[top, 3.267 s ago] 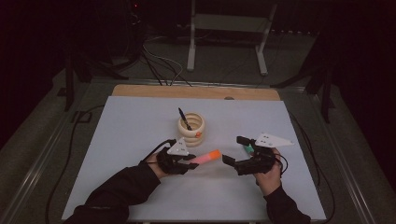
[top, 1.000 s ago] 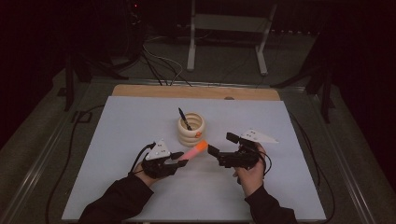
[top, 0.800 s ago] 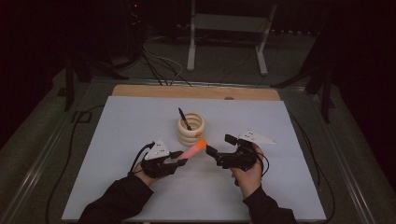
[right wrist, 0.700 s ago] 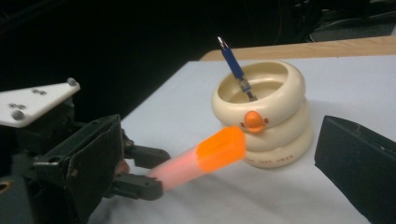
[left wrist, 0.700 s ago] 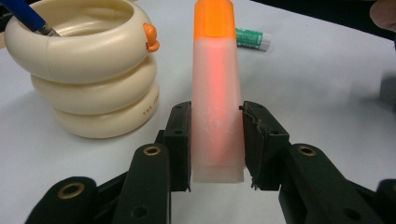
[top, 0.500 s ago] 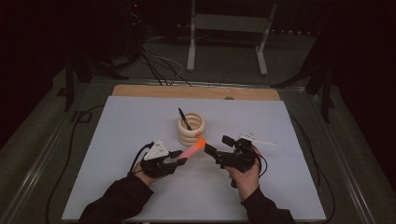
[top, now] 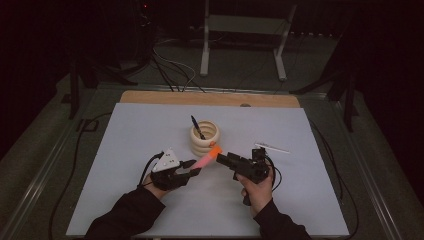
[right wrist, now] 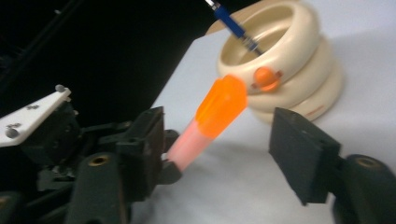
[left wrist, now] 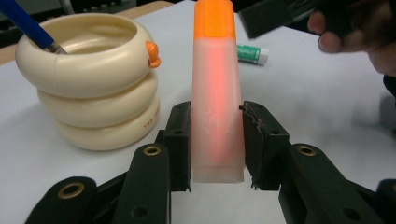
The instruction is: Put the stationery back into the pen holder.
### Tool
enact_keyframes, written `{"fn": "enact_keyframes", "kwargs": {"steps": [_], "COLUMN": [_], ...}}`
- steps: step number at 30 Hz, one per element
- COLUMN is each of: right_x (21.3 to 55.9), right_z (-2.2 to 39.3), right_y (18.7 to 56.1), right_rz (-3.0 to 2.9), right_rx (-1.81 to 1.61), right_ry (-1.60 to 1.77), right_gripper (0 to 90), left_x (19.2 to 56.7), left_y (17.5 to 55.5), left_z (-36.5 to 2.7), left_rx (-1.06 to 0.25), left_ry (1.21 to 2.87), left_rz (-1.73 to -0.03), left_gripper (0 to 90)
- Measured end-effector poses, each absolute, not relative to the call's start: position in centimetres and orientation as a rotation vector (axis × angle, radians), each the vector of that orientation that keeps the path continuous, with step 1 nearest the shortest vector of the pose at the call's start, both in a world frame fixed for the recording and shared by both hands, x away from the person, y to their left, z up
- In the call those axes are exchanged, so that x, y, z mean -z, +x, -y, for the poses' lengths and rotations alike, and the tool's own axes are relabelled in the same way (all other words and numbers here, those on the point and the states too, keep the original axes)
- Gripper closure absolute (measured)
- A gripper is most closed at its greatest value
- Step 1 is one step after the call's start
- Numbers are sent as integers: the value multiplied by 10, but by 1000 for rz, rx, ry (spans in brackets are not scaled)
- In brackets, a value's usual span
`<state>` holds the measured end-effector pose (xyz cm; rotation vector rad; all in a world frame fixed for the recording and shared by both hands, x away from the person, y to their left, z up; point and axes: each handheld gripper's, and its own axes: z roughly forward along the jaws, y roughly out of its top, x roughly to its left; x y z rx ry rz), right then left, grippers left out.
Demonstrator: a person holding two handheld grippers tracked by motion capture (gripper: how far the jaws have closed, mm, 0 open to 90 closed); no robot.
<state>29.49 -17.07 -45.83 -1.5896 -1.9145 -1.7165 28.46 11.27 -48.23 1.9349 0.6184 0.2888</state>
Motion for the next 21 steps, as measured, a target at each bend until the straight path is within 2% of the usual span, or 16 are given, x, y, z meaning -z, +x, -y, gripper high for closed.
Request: {"fn": "enact_keyframes", "kwargs": {"steps": [9,11,21], "right_x": [469,470,481], "right_z": [158,157,162], "right_y": [302,302,309], "right_rz": [1813,1799,1642], "right_rx": [1620,1622,1585], "right_ry": [-1534,-1539,-1513], "right_gripper": [494,547,687], "left_x": [482,483,485], "left_y": [282,282,282], "left_z": [-110,-110,-108], "left_rx": [-282,-274,-255], "left_ry": [1911,1911,1910], "left_rz": [-581,-574,-545], "left_gripper": [659,659,658]}}
